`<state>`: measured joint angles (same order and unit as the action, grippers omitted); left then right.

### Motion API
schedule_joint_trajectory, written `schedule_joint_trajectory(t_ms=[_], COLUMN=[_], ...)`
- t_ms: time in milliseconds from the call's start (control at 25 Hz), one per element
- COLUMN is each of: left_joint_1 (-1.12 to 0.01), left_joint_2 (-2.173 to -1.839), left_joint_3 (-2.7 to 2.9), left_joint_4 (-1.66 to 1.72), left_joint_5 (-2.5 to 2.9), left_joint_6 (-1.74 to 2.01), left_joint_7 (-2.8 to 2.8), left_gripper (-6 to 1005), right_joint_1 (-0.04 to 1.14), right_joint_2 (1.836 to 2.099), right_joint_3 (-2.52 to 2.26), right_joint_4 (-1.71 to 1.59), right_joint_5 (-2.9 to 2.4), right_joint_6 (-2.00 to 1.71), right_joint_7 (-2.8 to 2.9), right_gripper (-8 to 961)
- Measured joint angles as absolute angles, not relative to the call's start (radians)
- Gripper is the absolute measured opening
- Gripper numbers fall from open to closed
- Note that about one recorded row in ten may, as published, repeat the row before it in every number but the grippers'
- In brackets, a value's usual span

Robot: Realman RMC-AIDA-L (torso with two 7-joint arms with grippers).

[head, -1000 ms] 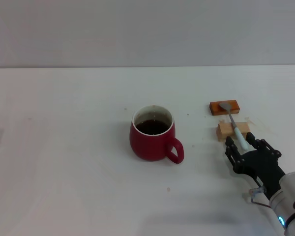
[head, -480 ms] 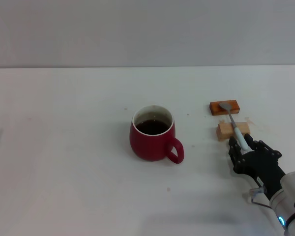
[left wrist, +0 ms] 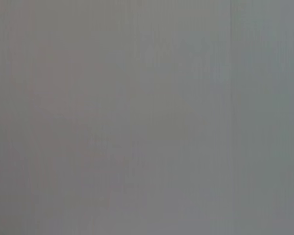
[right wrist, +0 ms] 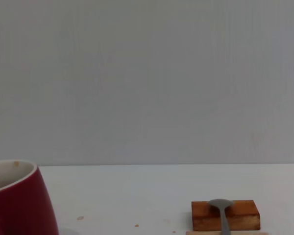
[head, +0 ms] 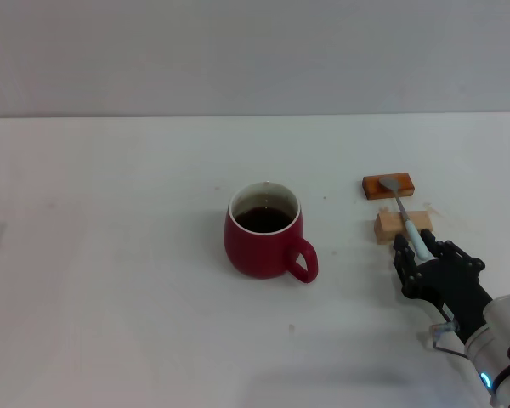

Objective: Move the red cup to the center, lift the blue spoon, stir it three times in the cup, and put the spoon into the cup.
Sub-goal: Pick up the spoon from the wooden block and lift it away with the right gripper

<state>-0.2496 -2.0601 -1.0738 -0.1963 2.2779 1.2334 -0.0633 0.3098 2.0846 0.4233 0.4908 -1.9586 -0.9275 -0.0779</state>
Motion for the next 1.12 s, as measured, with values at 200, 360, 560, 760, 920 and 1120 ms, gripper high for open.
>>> schedule_joint_trajectory(t_ms=[200, 360, 560, 760, 920, 1120], left_joint_1=[-0.250, -0.250, -0.248, -0.248, -0.248, -0.252], left_joint_2=[-2.060, -2.060, -2.060, -2.060, -2.060, -2.061], left_joint_3=[-1.074, -1.074, -1.074, -1.074, -1.074, -1.074], left_joint_4=[-0.196, -0.196, -0.196, -0.195, -0.195, -0.195], left_joint_5=[2.278, 2.278, 2.278, 2.278, 2.278, 2.278], left_joint_6=[1.232, 1.231, 1.227, 1.226, 1.226, 1.224], left_joint_7=[-0.063, -0.063, -0.064, -0.064, -0.064, -0.064], left_gripper=[845, 845, 845, 845, 845, 845], right_joint_1=[0.310, 0.309, 0.309, 0.307, 0.303, 0.301], right_joint_2=[2.085, 2.085, 2.086, 2.084, 2.083, 2.082], right_joint_3=[0.423, 0.424, 0.425, 0.422, 0.421, 0.421], right_joint_4=[0.491, 0.494, 0.494, 0.502, 0.515, 0.529], right_joint_5=[-1.959, -1.956, -1.953, -1.957, -1.959, -1.959], right_joint_6=[-0.927, -0.926, -0.914, -0.913, -0.917, -0.921], right_joint_7=[-0.078, -0.078, -0.078, -0.083, -0.097, -0.105], right_gripper=[364, 334, 149, 140, 133, 131])
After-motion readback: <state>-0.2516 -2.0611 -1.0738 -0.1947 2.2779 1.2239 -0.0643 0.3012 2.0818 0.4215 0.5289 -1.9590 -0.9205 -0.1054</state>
